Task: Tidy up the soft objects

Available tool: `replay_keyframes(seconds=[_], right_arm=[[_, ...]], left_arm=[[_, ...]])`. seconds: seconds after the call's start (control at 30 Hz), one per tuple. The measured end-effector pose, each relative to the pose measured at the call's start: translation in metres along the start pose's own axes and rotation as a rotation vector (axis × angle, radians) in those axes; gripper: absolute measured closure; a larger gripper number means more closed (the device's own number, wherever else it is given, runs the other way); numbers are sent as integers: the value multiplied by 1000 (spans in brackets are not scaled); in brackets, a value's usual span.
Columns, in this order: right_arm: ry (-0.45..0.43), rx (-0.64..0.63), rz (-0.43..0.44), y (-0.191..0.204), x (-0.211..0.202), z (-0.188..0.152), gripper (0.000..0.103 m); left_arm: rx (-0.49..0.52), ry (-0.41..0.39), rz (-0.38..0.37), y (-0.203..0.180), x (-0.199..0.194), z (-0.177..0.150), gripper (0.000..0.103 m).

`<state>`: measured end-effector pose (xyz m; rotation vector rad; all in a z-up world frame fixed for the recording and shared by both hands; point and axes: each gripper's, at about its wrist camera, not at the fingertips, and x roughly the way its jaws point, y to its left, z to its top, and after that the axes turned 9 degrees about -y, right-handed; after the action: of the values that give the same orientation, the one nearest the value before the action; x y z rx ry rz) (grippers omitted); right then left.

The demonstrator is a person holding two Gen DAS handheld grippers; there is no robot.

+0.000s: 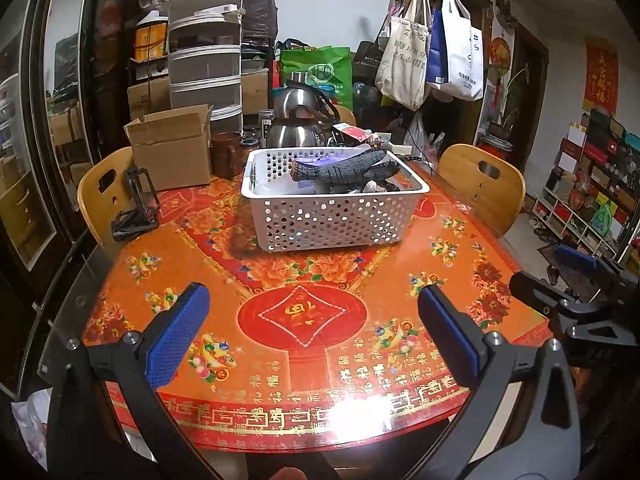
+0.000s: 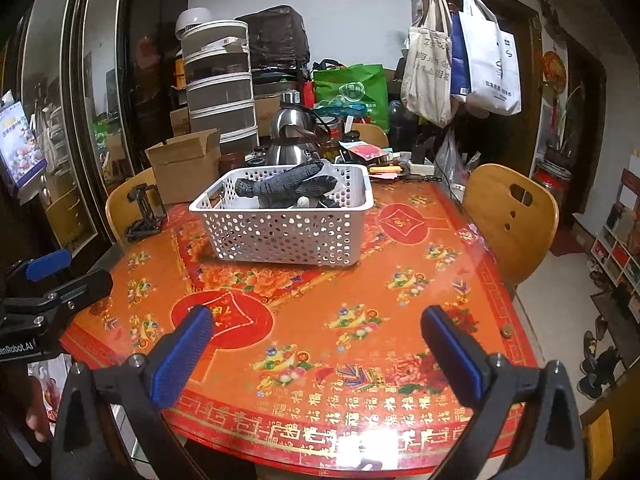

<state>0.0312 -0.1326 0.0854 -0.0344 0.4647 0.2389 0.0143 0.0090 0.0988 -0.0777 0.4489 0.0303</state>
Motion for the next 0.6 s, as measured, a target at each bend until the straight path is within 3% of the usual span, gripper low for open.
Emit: replay_keyframes(seconds=[0.6], right_arm=[[6, -3, -1, 1, 2, 0, 0]], left_arm=[[10, 8, -1, 1, 8, -7, 0]])
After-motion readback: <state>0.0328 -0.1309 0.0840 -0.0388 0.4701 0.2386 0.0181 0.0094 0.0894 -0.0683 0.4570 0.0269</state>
